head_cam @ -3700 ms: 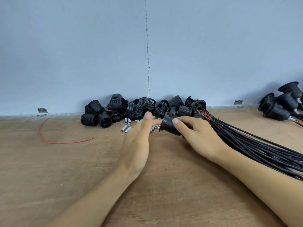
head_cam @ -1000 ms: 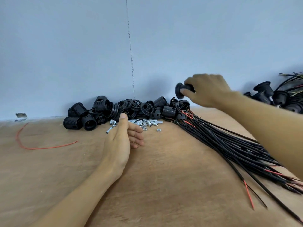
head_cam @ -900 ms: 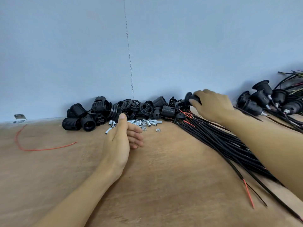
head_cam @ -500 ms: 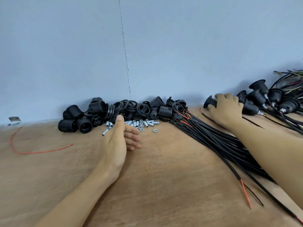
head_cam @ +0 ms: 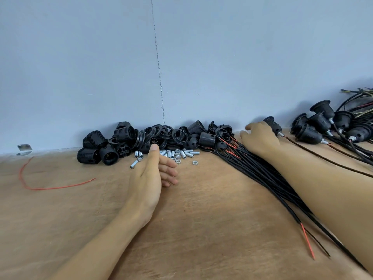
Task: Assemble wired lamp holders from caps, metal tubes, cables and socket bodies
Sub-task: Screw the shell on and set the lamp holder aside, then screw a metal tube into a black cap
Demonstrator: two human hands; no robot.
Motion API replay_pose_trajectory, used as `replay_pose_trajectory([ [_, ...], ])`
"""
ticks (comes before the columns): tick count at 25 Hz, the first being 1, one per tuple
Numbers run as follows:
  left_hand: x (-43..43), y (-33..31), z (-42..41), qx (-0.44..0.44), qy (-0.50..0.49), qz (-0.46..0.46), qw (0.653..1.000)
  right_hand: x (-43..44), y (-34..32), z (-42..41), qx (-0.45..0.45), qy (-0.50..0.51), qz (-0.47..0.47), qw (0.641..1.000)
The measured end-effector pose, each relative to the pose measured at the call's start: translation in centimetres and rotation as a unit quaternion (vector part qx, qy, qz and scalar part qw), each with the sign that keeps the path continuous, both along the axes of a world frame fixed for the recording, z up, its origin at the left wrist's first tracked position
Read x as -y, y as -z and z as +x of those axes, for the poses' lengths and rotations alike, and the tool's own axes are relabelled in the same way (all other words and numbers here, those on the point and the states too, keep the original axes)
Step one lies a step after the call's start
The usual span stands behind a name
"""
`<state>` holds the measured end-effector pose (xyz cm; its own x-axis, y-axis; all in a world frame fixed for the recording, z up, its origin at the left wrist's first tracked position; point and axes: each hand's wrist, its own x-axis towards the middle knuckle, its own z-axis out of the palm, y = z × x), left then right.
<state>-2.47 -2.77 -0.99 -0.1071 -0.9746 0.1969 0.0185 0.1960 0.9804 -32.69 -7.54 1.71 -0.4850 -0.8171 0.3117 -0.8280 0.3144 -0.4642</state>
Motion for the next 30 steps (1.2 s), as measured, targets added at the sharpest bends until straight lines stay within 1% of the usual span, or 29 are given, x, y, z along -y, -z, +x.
replay_pose_trajectory([
  [2,0.1,0.1,0.1,0.001,-0.001,0.003,1.000,0.1,-0.2,1.5,0.010,-0.010,-0.030,0.999],
  [5,0.1,0.2,0.0,0.020,-0.007,-0.001,1.000,-0.1,-0.8,4.6,0.015,-0.042,-0.103,0.994],
  [7,-0.1,0.2,-0.1,0.046,-0.010,-0.013,0.999,-0.4,-1.0,6.8,-0.017,-0.083,-0.136,0.987],
  [10,-0.4,0.2,0.0,0.097,0.000,-0.034,0.995,-0.8,-0.6,9.6,-0.081,-0.135,-0.127,0.979],
  [15,-0.6,0.3,0.1,0.154,-0.009,-0.055,0.987,-1.6,1.4,12.0,-0.139,-0.171,-0.141,0.965],
  [18,-0.6,0.4,0.1,0.181,0.002,-0.059,0.982,-1.9,2.0,12.2,-0.171,-0.190,-0.183,0.949],
  [19,-0.5,0.4,0.1,0.188,0.003,-0.063,0.980,-2.0,2.0,12.1,-0.168,-0.197,-0.202,0.945],
  [21,-0.5,0.4,0.0,0.215,-0.012,-0.074,0.974,-2.3,1.7,12.1,-0.118,-0.234,-0.230,0.937],
  [23,-0.5,0.3,-0.1,0.272,-0.054,-0.097,0.956,-2.7,1.4,12.0,-0.063,-0.278,-0.214,0.934],
  [25,-0.4,0.2,-0.1,0.323,-0.091,-0.109,0.936,-2.9,1.4,12.3,-0.060,-0.293,-0.162,0.940],
  [28,-0.2,0.1,0.1,0.355,-0.111,-0.109,0.922,-3.5,1.9,12.8,-0.084,-0.241,-0.078,0.964],
  [30,0.2,0.1,0.5,0.363,-0.123,-0.110,0.917,-3.9,2.3,12.9,-0.086,-0.209,-0.045,0.973],
])
